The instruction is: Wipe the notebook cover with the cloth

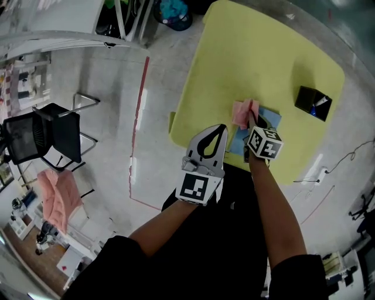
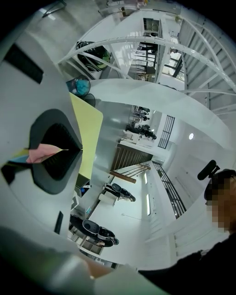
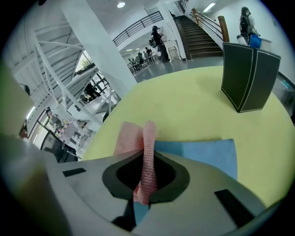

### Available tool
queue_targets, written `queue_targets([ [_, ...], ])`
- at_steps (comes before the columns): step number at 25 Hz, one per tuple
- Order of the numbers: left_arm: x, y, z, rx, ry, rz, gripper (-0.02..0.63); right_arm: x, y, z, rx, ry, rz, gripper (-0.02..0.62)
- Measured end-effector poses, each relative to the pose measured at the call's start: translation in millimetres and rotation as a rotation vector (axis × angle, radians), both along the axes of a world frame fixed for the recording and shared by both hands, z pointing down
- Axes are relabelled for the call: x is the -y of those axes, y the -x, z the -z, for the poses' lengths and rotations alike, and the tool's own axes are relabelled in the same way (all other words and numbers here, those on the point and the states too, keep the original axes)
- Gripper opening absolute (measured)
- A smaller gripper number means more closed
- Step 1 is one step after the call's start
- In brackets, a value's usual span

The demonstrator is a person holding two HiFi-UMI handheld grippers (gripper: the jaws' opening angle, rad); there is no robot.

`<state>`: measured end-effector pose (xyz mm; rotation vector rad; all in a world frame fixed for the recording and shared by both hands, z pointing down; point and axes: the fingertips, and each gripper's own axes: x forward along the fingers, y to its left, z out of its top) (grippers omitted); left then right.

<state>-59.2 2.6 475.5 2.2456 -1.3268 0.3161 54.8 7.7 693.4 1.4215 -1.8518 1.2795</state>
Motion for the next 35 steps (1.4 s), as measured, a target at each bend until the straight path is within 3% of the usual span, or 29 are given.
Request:
queue_targets([
  [8,5,-4,10,0.012,-0.023,0.001,0.015,-1,-8,8,-0.058,0.007,0.051,0.037],
  [24,-12,-13,-18,0.048,0.063,-0.045,0.015,-7,-20,9,-0.042,0.013,0.021,0.038],
  [35,-19,-53,-13,0.066,0.065,-0.074,0.015,-12,-51,10,-0.028,0.013,0.023,0.038],
])
